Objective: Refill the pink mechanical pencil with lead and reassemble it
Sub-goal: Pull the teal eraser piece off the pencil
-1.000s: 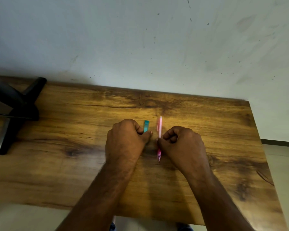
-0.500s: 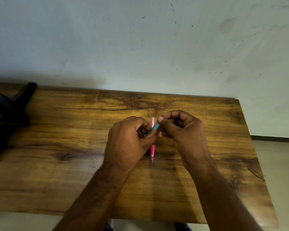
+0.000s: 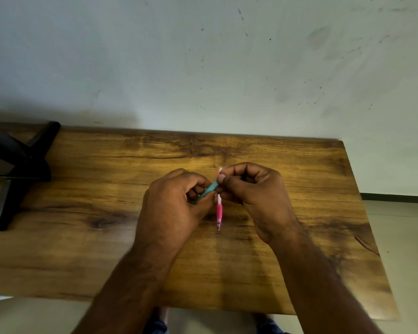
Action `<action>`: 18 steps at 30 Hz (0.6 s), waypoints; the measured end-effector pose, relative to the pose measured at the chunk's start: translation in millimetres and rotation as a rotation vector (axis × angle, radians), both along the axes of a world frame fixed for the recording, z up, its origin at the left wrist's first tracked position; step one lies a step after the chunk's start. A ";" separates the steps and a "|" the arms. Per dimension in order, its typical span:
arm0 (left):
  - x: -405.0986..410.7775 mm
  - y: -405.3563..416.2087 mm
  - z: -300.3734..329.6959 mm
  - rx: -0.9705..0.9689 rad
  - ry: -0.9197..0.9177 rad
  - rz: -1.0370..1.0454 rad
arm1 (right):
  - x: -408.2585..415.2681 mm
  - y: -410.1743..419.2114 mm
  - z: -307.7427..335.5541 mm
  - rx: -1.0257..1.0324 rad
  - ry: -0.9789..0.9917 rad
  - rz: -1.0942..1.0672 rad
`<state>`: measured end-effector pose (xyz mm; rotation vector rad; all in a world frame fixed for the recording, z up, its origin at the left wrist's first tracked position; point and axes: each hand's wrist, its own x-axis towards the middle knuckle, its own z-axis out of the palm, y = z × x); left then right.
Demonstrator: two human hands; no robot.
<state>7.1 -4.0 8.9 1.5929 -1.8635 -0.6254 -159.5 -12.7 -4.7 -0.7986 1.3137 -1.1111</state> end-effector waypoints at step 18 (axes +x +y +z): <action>6.6 -6.1 -7.0 0.008 0.004 0.015 | 16.4 -6.9 1.0 0.091 0.020 -0.122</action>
